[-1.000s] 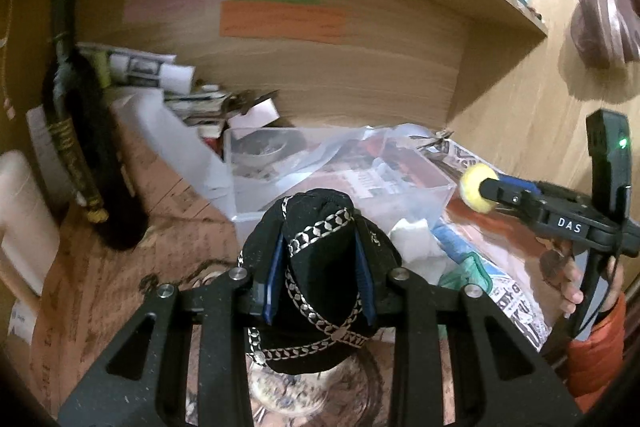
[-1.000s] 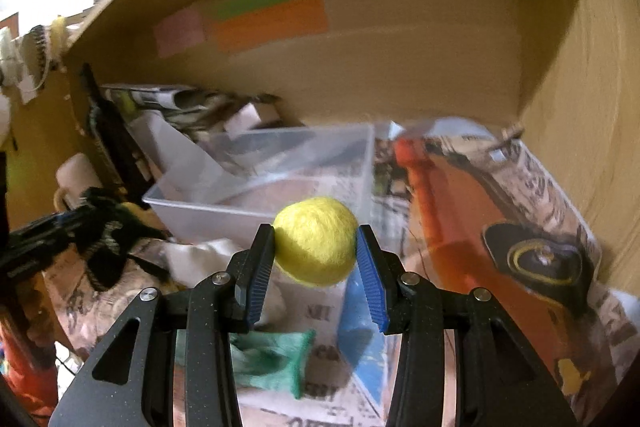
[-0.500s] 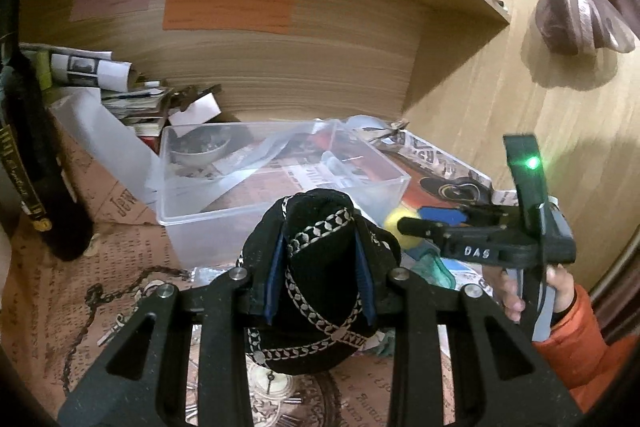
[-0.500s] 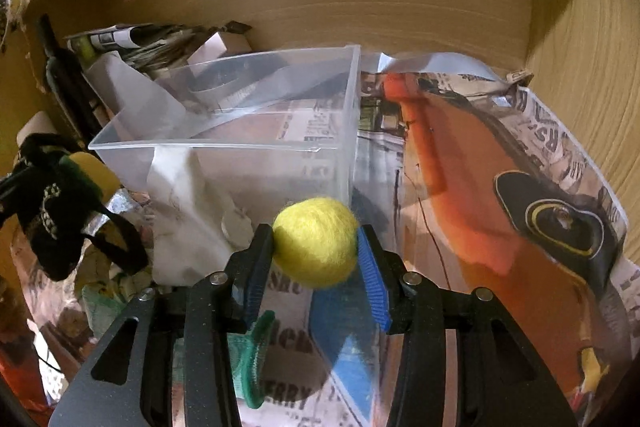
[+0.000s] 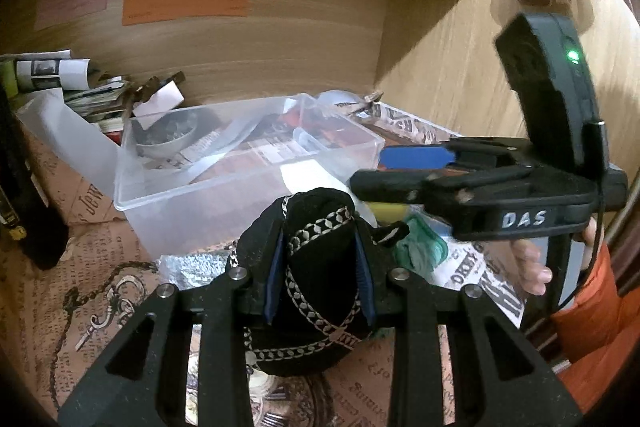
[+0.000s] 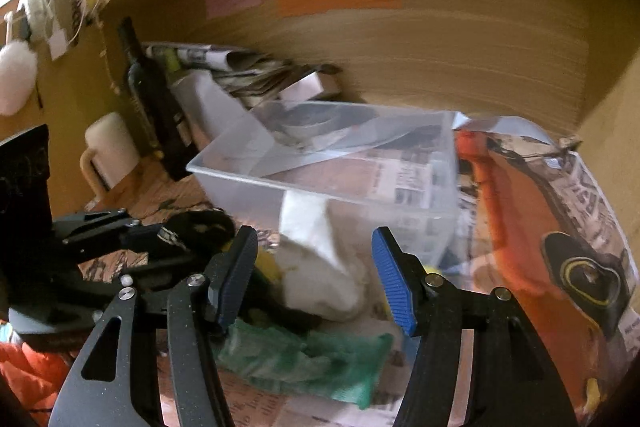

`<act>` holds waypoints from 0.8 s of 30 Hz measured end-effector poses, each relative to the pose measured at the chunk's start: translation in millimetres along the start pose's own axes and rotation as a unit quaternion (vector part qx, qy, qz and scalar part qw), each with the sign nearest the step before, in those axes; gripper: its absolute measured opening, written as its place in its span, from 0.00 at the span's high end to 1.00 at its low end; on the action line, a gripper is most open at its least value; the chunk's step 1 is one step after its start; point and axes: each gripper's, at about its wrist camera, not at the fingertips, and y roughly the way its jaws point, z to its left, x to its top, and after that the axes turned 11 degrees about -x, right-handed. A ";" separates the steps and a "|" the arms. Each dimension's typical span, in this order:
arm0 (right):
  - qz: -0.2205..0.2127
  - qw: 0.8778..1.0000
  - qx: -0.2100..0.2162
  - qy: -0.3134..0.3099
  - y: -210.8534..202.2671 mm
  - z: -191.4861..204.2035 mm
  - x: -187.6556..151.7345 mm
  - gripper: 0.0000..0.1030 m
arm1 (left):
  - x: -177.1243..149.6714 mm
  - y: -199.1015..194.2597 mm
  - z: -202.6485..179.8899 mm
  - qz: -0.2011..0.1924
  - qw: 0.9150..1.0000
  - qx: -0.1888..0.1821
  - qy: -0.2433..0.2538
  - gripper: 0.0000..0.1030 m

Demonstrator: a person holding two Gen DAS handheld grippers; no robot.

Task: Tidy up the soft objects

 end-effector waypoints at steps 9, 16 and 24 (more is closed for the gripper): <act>0.040 0.999 -0.002 -0.019 26.8 4.5 -10.7 0.46 | -2.0 -13.5 10.1 -0.011 1.000 0.007 -0.018 0.69; 0.044 0.999 -0.015 -0.019 28.4 2.4 -13.9 0.46 | 5.7 -41.1 23.3 -0.044 0.998 0.037 -0.039 0.69; 0.048 0.998 -0.029 -0.021 31.7 3.0 -17.0 0.46 | 9.3 -60.7 43.6 -0.066 0.993 0.067 -0.076 0.69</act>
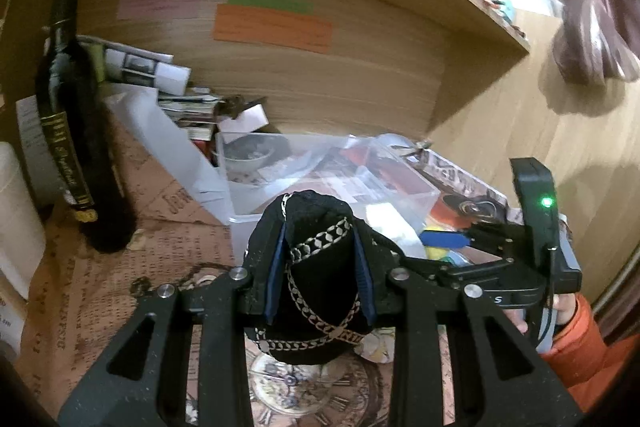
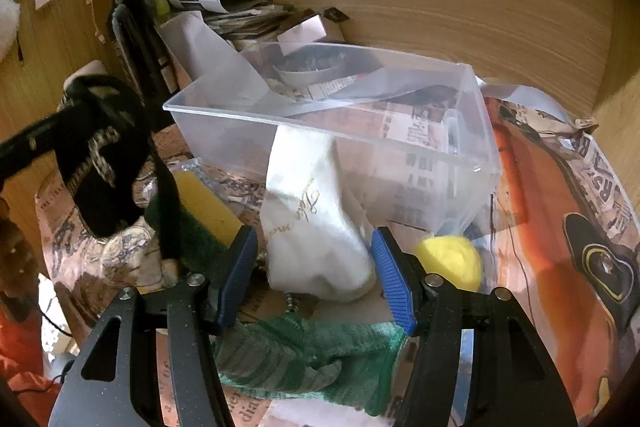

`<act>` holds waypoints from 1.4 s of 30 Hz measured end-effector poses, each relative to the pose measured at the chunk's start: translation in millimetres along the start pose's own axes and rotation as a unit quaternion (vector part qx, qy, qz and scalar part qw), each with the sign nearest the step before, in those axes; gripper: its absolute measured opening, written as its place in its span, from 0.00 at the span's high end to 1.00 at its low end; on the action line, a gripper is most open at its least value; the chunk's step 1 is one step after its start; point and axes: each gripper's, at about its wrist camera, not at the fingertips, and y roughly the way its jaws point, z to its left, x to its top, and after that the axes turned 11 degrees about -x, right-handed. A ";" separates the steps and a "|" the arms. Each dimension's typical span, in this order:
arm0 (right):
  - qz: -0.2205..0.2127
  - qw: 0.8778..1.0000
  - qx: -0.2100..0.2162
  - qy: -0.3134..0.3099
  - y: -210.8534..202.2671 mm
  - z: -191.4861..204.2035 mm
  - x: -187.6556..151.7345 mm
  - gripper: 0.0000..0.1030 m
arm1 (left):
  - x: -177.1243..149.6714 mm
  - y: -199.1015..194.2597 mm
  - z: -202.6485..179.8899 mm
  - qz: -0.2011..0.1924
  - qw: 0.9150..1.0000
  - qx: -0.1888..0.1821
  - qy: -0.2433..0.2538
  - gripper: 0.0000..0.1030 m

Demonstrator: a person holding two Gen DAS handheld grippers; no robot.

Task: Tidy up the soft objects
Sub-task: 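Grasp the yellow-green sponge with the right gripper and lift it, then lower the sponge into the clear box with the right gripper while the left gripper drops the cap in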

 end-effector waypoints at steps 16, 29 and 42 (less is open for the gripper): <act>-0.037 0.996 0.063 -0.058 -16.0 53.5 10.7 0.46 | -1.6 -12.9 12.4 -0.013 0.999 0.046 -0.015 0.69; -0.038 0.996 0.070 -0.044 -13.7 50.5 8.7 0.72 | 9.1 -26.3 21.1 -0.036 0.997 0.071 -0.022 0.69; -0.128 0.992 -0.003 0.010 -52.4 2.1 43.5 0.71 | 53.7 -5.4 1.3 -0.065 0.994 0.083 0.010 0.69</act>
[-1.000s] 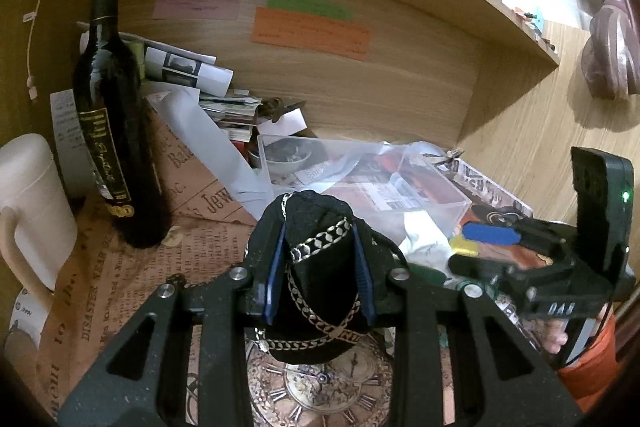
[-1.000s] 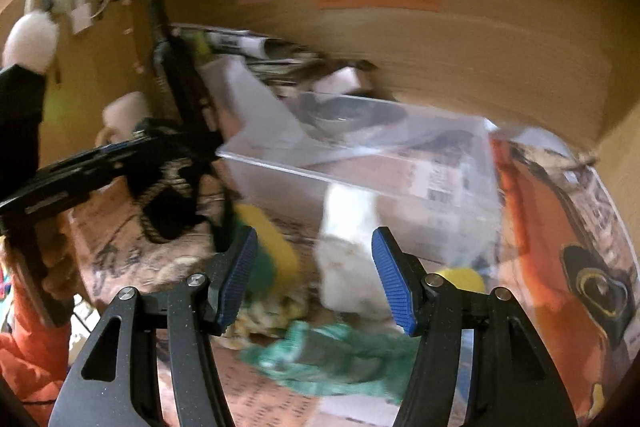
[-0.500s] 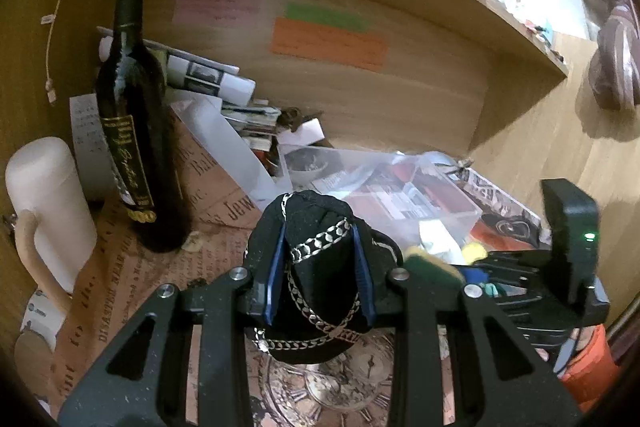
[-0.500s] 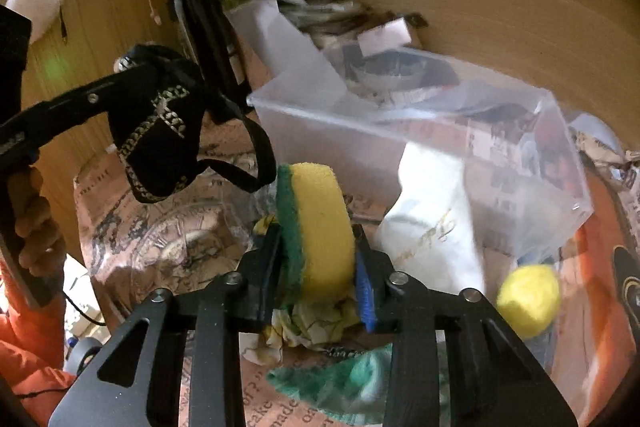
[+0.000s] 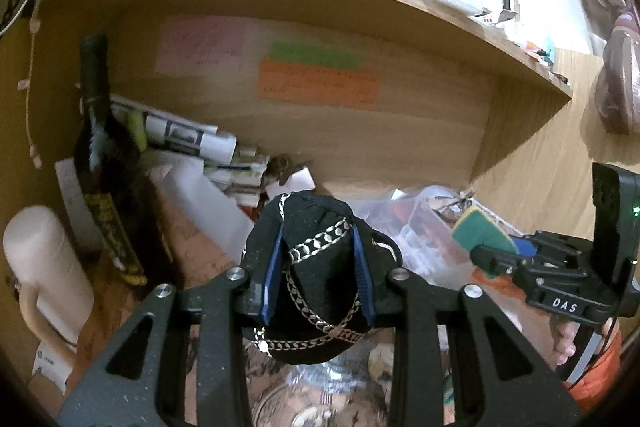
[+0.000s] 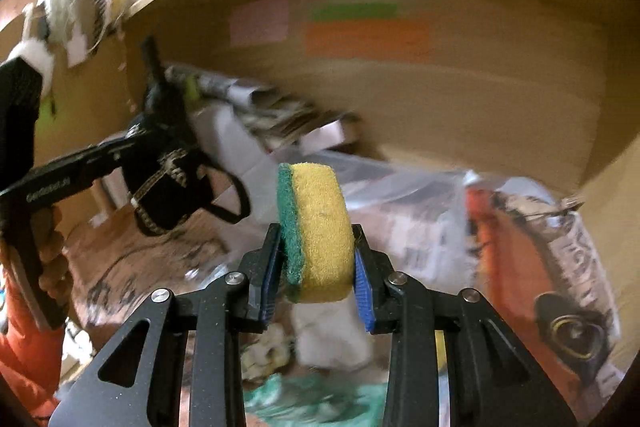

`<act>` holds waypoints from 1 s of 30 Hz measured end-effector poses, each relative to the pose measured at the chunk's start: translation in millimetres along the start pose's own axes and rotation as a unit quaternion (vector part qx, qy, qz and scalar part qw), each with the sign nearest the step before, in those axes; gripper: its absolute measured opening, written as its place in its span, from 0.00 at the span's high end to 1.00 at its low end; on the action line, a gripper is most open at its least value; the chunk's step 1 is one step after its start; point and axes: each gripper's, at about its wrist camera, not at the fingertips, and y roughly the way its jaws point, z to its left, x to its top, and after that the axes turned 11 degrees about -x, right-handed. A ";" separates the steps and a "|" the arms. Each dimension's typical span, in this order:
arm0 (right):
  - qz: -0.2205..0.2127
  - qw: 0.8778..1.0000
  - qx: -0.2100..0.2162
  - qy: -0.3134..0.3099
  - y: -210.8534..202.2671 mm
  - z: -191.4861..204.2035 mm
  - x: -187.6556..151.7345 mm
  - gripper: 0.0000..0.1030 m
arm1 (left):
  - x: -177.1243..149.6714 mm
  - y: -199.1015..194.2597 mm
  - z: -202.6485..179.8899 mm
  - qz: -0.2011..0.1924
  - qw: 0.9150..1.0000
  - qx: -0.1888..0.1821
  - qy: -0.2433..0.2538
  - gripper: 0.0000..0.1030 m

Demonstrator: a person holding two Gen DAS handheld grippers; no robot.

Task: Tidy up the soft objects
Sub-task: 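Lower the sponge into the clear box with the right gripper while the left gripper drops the cap in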

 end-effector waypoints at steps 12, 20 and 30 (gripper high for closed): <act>0.027 0.998 -0.045 0.015 44.3 -34.1 13.4 0.71 | 15.7 66.4 -2.2 0.037 0.999 0.005 0.004 0.69; 0.076 0.996 -0.051 0.006 84.4 -39.2 7.0 0.71 | 7.1 121.0 4.1 0.096 0.995 0.005 0.001 0.69; 0.123 0.991 -0.049 -0.013 114.8 -35.4 -2.5 0.71 | -11.8 156.7 10.4 0.158 0.987 0.004 -0.008 0.69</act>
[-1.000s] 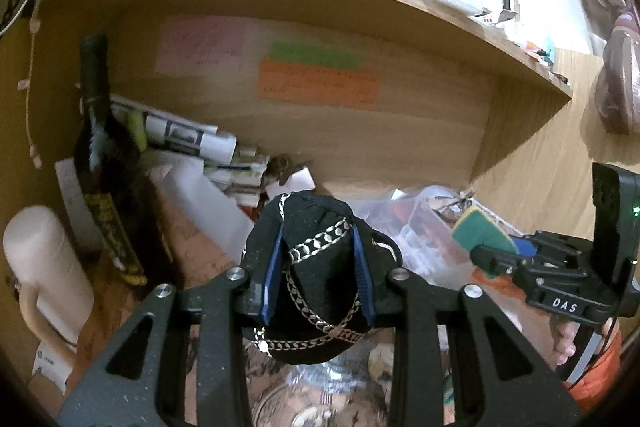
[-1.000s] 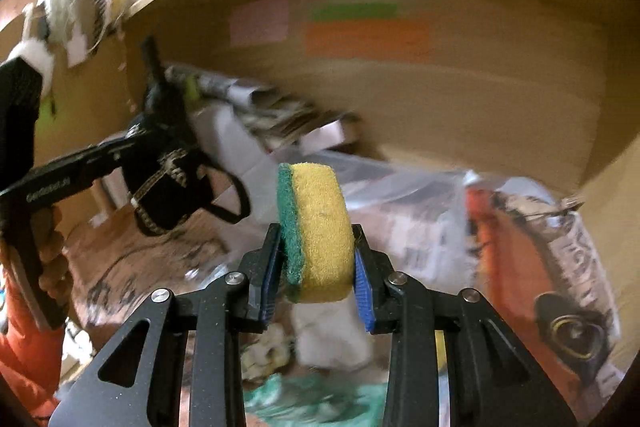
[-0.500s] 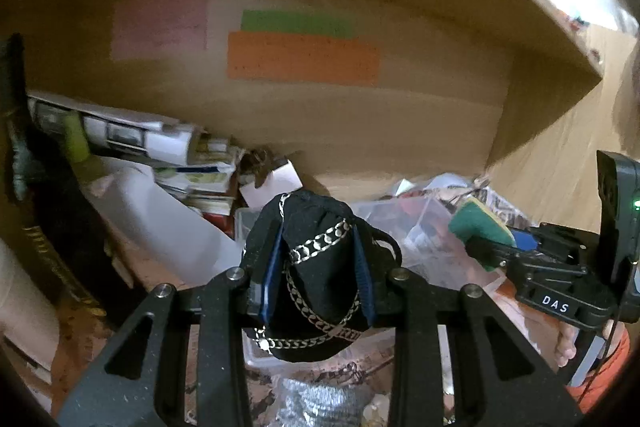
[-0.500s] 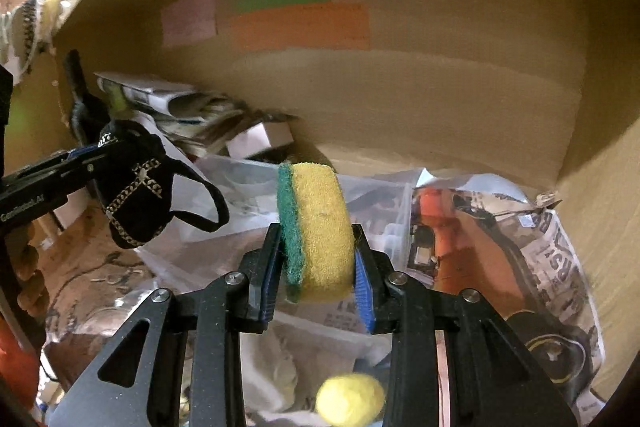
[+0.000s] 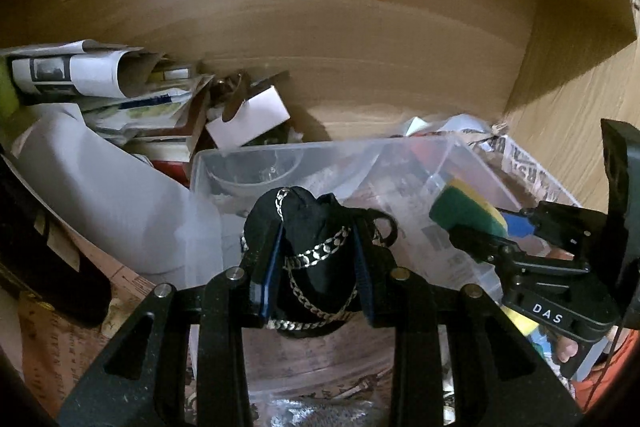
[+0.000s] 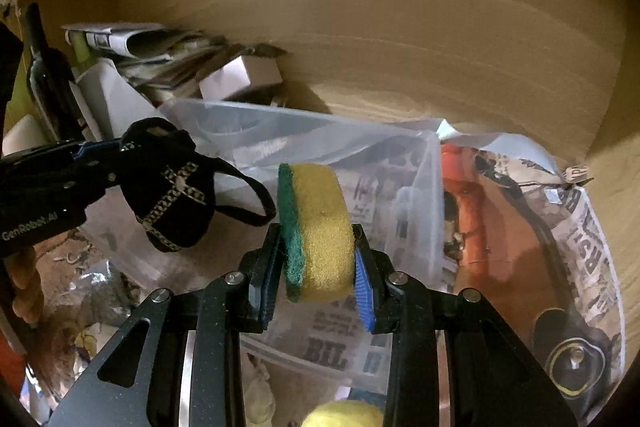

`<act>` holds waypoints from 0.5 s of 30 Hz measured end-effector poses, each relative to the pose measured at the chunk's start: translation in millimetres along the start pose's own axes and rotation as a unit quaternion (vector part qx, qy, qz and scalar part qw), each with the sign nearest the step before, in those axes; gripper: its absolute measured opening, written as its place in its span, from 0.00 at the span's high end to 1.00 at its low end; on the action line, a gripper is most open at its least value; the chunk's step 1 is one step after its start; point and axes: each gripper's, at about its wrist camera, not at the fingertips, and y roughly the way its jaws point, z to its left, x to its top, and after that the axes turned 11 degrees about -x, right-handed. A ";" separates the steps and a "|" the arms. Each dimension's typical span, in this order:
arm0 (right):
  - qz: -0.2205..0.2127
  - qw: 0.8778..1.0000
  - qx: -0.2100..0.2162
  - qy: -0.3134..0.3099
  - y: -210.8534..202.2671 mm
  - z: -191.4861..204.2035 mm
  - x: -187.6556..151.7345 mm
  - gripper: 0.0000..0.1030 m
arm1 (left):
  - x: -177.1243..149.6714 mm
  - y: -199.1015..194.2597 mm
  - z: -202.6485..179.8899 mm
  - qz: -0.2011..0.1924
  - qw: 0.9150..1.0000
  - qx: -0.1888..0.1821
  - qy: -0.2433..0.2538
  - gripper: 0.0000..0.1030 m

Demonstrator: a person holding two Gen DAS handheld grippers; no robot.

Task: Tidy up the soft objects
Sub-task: 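Lower the sponge into the clear box with the right gripper while the left gripper drops the cap in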

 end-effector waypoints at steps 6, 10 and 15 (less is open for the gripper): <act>-0.002 1.000 -0.008 -0.019 -1.8 5.9 -0.1 0.65 | -2.5 -1.5 -6.6 0.000 1.000 0.000 0.011 0.47; -0.014 1.000 -0.013 -0.016 -8.7 5.2 0.3 0.36 | -2.5 -9.7 -12.8 -0.009 1.000 -0.001 0.019 0.29; -0.029 1.000 -0.007 -0.010 -23.4 2.8 3.7 0.34 | -2.5 -26.5 -20.3 -0.024 0.999 -0.004 0.026 0.17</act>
